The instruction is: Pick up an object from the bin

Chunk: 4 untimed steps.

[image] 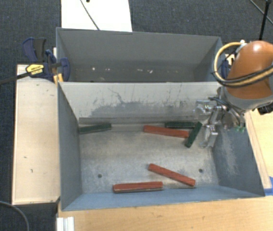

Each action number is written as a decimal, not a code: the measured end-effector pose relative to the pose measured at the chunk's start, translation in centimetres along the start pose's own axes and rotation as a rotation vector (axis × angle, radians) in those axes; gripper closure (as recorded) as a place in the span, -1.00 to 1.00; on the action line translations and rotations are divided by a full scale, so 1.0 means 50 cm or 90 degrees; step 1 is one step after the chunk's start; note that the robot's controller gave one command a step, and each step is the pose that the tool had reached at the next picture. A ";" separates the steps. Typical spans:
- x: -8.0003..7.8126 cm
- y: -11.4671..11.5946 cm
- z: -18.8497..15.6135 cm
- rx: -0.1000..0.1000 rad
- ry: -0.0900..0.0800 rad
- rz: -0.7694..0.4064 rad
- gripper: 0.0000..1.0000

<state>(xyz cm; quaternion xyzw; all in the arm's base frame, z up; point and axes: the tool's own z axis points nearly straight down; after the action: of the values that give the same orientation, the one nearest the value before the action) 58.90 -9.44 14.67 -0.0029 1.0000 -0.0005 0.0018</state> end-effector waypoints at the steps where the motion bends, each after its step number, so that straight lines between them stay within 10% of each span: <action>1: 0.027 0.084 0.158 -0.002 0.003 -0.088 -1.00; 2: 0.018 0.081 0.145 0.000 -0.007 -0.088 1.00; 3: 0.024 0.081 0.151 -0.001 -0.001 -0.088 -1.00; 4: 0.022 0.081 0.148 -0.001 -0.002 -0.089 1.00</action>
Offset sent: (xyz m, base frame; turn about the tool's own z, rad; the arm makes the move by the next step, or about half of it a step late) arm -0.0129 0.0400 -0.0767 -0.1395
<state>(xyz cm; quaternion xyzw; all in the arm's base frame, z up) 57.81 -5.43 7.24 -0.0729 0.9973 -0.0002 0.0033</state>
